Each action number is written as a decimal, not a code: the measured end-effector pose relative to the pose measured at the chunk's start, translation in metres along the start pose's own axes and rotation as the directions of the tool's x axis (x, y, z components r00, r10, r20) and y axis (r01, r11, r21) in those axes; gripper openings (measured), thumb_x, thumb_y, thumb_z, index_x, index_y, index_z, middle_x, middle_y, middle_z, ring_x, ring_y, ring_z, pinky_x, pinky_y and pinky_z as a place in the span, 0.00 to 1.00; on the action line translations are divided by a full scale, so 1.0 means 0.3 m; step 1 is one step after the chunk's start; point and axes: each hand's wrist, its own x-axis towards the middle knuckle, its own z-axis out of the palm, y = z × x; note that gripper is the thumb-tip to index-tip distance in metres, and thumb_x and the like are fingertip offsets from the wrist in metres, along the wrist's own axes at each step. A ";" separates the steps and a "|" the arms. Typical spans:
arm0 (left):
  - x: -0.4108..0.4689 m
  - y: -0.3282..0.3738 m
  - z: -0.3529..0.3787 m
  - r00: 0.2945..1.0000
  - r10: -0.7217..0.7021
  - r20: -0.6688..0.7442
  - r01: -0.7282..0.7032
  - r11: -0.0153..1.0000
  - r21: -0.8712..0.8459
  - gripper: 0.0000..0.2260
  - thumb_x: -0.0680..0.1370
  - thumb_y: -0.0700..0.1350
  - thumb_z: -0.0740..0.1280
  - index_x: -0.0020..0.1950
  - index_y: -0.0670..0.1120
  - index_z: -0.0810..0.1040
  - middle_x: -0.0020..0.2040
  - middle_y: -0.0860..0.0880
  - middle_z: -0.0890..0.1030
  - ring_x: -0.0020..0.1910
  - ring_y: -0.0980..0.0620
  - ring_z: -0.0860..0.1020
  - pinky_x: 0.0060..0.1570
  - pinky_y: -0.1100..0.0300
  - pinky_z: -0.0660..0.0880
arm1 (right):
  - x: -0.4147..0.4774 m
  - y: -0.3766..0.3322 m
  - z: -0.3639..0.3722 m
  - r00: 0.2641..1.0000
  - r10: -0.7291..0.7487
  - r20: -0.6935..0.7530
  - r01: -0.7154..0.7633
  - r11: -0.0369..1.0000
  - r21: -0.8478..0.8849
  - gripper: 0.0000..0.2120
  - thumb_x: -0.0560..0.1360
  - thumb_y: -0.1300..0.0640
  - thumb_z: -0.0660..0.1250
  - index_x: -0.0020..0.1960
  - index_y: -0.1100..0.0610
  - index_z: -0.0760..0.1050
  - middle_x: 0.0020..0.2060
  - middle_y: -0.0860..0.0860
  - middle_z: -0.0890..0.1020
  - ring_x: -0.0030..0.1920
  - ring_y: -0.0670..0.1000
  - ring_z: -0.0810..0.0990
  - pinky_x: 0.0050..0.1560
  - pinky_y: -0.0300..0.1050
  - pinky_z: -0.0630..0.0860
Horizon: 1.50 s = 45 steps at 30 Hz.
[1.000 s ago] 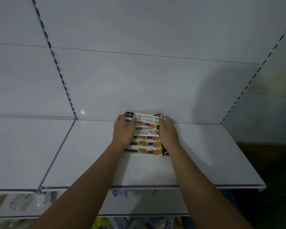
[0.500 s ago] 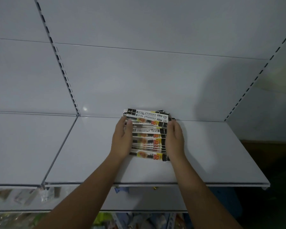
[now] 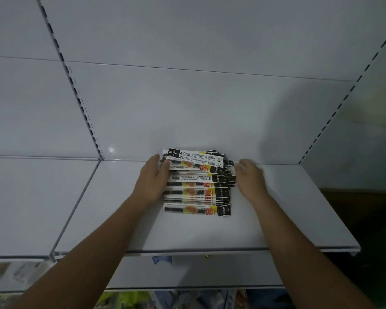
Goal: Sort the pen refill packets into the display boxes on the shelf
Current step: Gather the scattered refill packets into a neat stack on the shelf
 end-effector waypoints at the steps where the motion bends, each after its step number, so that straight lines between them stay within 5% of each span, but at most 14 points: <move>1: 0.021 0.003 -0.003 1.000 0.014 0.018 -0.015 0.998 0.064 0.14 0.86 0.59 0.55 0.62 0.54 0.75 0.59 0.54 0.81 0.61 0.50 0.79 0.64 0.44 0.75 | 0.029 0.002 0.009 0.998 -0.029 0.054 0.033 0.996 -0.085 0.19 0.83 0.51 0.62 0.69 0.59 0.77 0.66 0.60 0.79 0.69 0.61 0.76 0.66 0.48 0.70; 4: 0.033 -0.011 -0.004 0.995 0.051 0.090 -0.067 0.980 0.188 0.17 0.86 0.62 0.50 0.65 0.58 0.73 0.60 0.57 0.81 0.59 0.53 0.79 0.63 0.45 0.75 | 0.072 0.027 0.038 0.976 -0.148 0.161 0.185 0.951 -0.247 0.14 0.81 0.59 0.59 0.61 0.51 0.81 0.54 0.54 0.83 0.59 0.57 0.80 0.60 0.54 0.80; 7: 0.022 -0.005 -0.002 0.992 0.015 0.128 -0.035 0.988 0.153 0.18 0.87 0.62 0.50 0.68 0.58 0.73 0.61 0.60 0.79 0.60 0.54 0.77 0.60 0.52 0.69 | 0.048 0.016 0.021 0.964 -0.200 0.173 0.227 0.962 -0.154 0.14 0.83 0.59 0.58 0.59 0.52 0.82 0.51 0.50 0.84 0.51 0.51 0.82 0.47 0.41 0.77; 9: 0.029 0.028 0.002 0.990 -0.065 0.126 0.059 0.997 0.049 0.17 0.87 0.59 0.51 0.68 0.55 0.73 0.61 0.57 0.78 0.60 0.54 0.75 0.59 0.55 0.67 | 0.027 -0.008 0.019 0.967 -0.153 0.203 0.159 0.987 -0.011 0.15 0.85 0.58 0.57 0.65 0.51 0.80 0.54 0.48 0.84 0.53 0.48 0.82 0.49 0.38 0.75; 12: 0.045 0.036 0.021 0.985 -0.110 0.134 0.115 0.993 -0.028 0.19 0.87 0.60 0.51 0.68 0.52 0.74 0.62 0.54 0.79 0.61 0.52 0.76 0.60 0.54 0.67 | 0.006 -0.048 0.037 0.951 -0.099 0.294 0.061 0.989 0.138 0.17 0.85 0.56 0.57 0.69 0.45 0.77 0.58 0.46 0.84 0.57 0.48 0.83 0.57 0.47 0.78; 15: 0.046 0.031 0.020 0.985 -0.116 0.127 0.123 0.991 -0.046 0.19 0.87 0.60 0.51 0.66 0.51 0.74 0.59 0.55 0.79 0.61 0.52 0.77 0.59 0.54 0.68 | 0.018 -0.065 0.017 0.974 -0.070 0.214 0.051 0.994 0.093 0.16 0.85 0.60 0.56 0.70 0.51 0.74 0.64 0.51 0.81 0.58 0.49 0.80 0.56 0.44 0.75; 18: 0.042 0.034 0.007 0.989 -0.103 0.108 0.110 0.992 -0.065 0.15 0.88 0.58 0.51 0.64 0.54 0.73 0.55 0.62 0.78 0.56 0.61 0.77 0.59 0.57 0.66 | 0.041 -0.041 -0.018 0.993 -0.040 0.113 0.036 0.999 0.031 0.19 0.87 0.58 0.55 0.76 0.58 0.70 0.72 0.55 0.76 0.70 0.55 0.75 0.64 0.41 0.67; 22: 0.047 0.041 0.034 0.988 -0.096 0.117 0.105 0.992 -0.069 0.14 0.88 0.57 0.51 0.65 0.56 0.72 0.61 0.56 0.78 0.61 0.53 0.75 0.61 0.56 0.66 | 0.014 -0.048 0.014 0.952 -0.091 0.292 0.088 0.996 0.023 0.19 0.88 0.44 0.50 0.68 0.51 0.75 0.57 0.50 0.83 0.59 0.52 0.82 0.56 0.48 0.76; 25: 0.052 0.057 0.058 0.986 -0.139 0.087 0.147 0.984 -0.097 0.17 0.88 0.58 0.51 0.67 0.52 0.74 0.61 0.53 0.79 0.61 0.51 0.76 0.60 0.55 0.68 | -0.010 -0.067 0.044 0.956 -0.109 0.273 0.094 0.993 0.068 0.23 0.87 0.40 0.48 0.71 0.49 0.73 0.55 0.48 0.84 0.55 0.50 0.83 0.57 0.49 0.78; 31: 0.052 0.100 0.087 0.979 -0.172 0.114 0.186 0.974 -0.130 0.17 0.88 0.57 0.53 0.69 0.51 0.72 0.61 0.53 0.78 0.59 0.51 0.76 0.59 0.55 0.68 | -0.024 -0.091 0.081 0.958 -0.092 0.273 0.053 0.987 0.149 0.22 0.87 0.39 0.49 0.69 0.47 0.75 0.54 0.46 0.85 0.54 0.47 0.84 0.54 0.46 0.78; 36: 0.045 0.062 0.070 0.992 -0.123 0.024 0.126 0.976 -0.175 0.16 0.87 0.58 0.54 0.58 0.49 0.75 0.56 0.50 0.82 0.56 0.52 0.81 0.54 0.53 0.75 | -0.032 -0.060 0.046 0.993 -0.048 0.107 0.015 0.956 0.292 0.20 0.88 0.44 0.51 0.53 0.54 0.76 0.46 0.51 0.84 0.50 0.51 0.84 0.49 0.46 0.78; 41: 0.033 0.105 0.099 0.990 -0.115 0.085 0.129 0.976 -0.177 0.17 0.87 0.59 0.54 0.68 0.53 0.75 0.59 0.56 0.82 0.56 0.60 0.79 0.56 0.57 0.73 | -0.056 -0.112 0.085 0.980 -0.018 0.197 -0.048 0.943 0.328 0.22 0.87 0.42 0.50 0.61 0.51 0.78 0.50 0.49 0.86 0.52 0.47 0.84 0.51 0.43 0.78; 45: 0.024 0.102 0.076 0.993 -0.117 0.012 0.117 0.971 -0.209 0.16 0.87 0.57 0.54 0.59 0.50 0.77 0.54 0.53 0.83 0.54 0.57 0.81 0.53 0.56 0.75 | -0.050 -0.099 0.065 0.992 0.024 0.124 -0.068 0.930 0.361 0.21 0.87 0.43 0.51 0.54 0.53 0.78 0.45 0.51 0.85 0.47 0.48 0.85 0.47 0.44 0.77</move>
